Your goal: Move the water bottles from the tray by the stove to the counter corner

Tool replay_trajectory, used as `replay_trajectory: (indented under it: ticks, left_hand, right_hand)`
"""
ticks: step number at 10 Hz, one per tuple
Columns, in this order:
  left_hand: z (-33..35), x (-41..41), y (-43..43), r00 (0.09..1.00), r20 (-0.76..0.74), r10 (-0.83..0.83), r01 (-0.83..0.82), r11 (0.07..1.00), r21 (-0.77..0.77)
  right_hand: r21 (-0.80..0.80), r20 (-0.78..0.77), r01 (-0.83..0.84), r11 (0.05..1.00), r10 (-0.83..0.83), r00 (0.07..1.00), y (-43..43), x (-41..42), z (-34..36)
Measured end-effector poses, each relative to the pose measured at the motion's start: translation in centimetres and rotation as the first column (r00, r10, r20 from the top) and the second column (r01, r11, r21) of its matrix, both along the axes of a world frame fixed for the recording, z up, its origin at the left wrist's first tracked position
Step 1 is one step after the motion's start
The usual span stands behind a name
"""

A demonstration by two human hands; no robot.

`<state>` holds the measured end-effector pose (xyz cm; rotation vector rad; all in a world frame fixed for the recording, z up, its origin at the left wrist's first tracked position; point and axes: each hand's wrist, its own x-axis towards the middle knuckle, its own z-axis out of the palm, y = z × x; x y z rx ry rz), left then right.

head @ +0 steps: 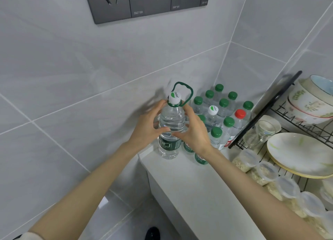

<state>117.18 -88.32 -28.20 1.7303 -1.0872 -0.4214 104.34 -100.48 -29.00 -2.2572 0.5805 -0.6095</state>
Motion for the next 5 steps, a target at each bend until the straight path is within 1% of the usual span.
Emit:
replay_trajectory:
  ticks: [1,2,3,4,5]
  left_hand:
    - [0.0,-0.3,0.1,1.0,0.006,0.007,-0.006,1.0,-0.014]
    - [0.0,-1.3,0.4,0.994,0.091,0.054,-0.055,0.999,0.003]
    - [-0.1,-1.9,0.9,0.98,0.11,0.168,-0.173,0.984,0.039]
    - [0.5,-4.0,2.4,0.972,-0.007,0.236,-0.235,0.968,0.085]
    - [1.4,-6.1,3.6,0.953,-0.123,0.278,-0.268,0.959,0.087]
  right_hand:
    - [-0.044,0.0,0.066,0.997,-0.066,0.998,0.6,-0.4,-0.2]
    - [-0.027,0.024,0.073,0.997,-0.072,0.997,0.9,-1.3,-0.7]
    - [0.094,-0.009,0.047,0.994,-0.046,0.999,0.6,-2.6,-0.4]
    - [0.125,-0.013,-0.001,0.992,0.002,1.0,1.5,-5.1,0.8]
    - [0.17,0.09,0.027,0.985,-0.042,0.995,2.1,-7.0,1.7]
